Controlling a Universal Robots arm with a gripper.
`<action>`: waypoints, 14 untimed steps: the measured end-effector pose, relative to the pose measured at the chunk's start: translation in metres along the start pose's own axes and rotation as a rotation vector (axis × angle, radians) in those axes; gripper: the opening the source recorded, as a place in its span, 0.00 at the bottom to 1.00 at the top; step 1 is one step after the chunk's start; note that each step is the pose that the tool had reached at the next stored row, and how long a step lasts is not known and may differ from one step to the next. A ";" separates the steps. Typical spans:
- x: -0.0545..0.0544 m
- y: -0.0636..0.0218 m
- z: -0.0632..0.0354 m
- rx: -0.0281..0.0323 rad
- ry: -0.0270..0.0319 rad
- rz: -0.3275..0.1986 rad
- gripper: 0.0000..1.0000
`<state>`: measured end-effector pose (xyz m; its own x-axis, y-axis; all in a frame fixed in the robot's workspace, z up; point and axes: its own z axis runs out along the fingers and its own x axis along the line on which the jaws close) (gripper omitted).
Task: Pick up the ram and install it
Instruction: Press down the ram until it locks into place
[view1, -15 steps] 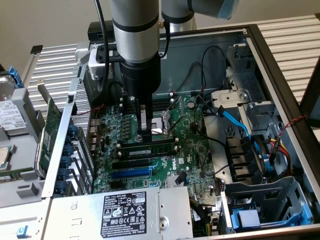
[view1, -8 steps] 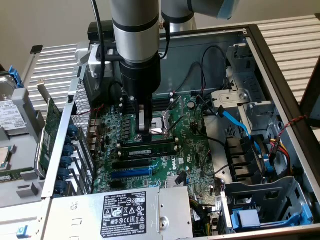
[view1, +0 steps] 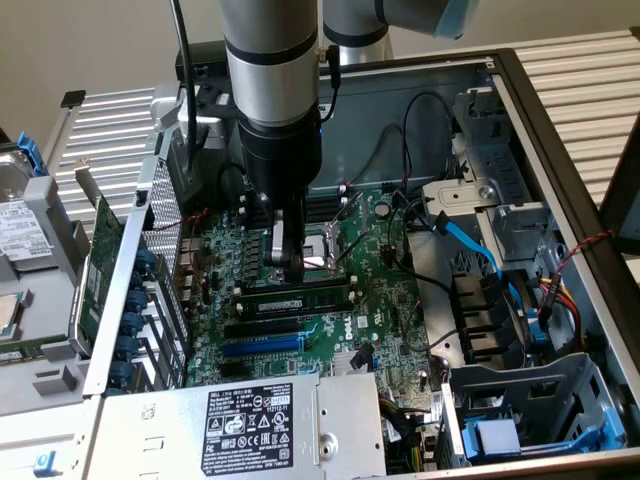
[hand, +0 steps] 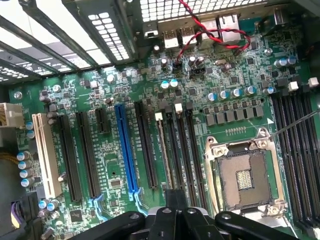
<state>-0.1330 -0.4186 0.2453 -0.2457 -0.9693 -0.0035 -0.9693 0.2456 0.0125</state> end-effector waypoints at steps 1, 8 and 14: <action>0.000 0.0000 0.0000 0.0001 -0.0002 0.013 0.11; 0.000 0.0000 0.0001 0.0004 -0.0013 0.108 0.11; 0.000 0.0000 0.0002 0.0007 -0.0021 0.190 0.11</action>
<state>-0.1330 -0.4186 0.2451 -0.4240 -0.9056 -0.0033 -0.9056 0.4239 0.0124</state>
